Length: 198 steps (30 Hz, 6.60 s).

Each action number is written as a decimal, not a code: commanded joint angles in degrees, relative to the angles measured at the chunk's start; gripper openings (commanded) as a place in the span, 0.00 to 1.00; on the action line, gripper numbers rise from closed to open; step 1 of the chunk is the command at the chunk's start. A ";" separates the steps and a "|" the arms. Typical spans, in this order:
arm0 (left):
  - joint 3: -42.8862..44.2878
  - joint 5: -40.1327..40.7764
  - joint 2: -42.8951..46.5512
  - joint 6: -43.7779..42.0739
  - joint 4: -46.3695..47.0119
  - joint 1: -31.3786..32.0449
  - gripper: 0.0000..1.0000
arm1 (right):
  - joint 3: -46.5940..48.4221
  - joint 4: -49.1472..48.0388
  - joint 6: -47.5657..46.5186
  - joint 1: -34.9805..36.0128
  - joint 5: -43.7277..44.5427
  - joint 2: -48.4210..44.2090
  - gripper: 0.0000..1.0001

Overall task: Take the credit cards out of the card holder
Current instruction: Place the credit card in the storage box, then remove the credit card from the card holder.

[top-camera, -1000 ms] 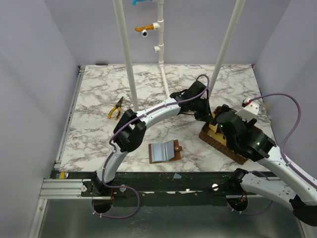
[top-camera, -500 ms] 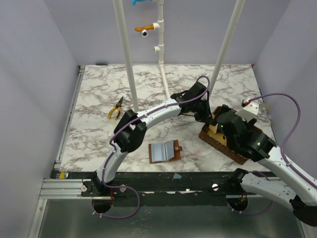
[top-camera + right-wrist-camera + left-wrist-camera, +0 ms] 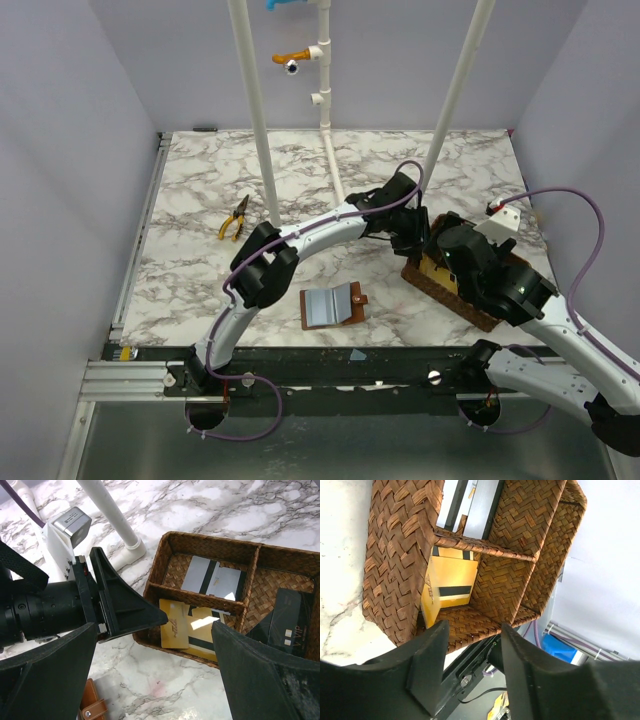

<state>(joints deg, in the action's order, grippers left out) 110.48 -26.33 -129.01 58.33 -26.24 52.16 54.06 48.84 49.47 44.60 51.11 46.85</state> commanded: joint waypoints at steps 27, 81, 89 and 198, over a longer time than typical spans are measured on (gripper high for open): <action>-34.93 9.90 32.00 -5.73 2.46 -5.39 0.57 | 2.71 -1.61 0.34 -0.21 -10.60 6.64 1.00; -85.84 16.60 75.11 -2.87 9.90 -18.73 0.30 | 17.56 -11.13 7.27 29.39 -14.85 48.00 0.65; -85.78 16.19 71.62 -3.08 11.64 -19.01 0.26 | 20.37 -13.49 7.96 32.21 -18.87 50.22 0.63; -68.06 10.96 41.78 -0.64 22.56 -4.02 0.00 | -12.48 -24.22 11.59 16.13 -27.78 18.69 0.38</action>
<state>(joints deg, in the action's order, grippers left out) 40.16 -14.96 -83.92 56.86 -5.30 46.98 42.15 20.25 59.55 60.64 20.05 67.66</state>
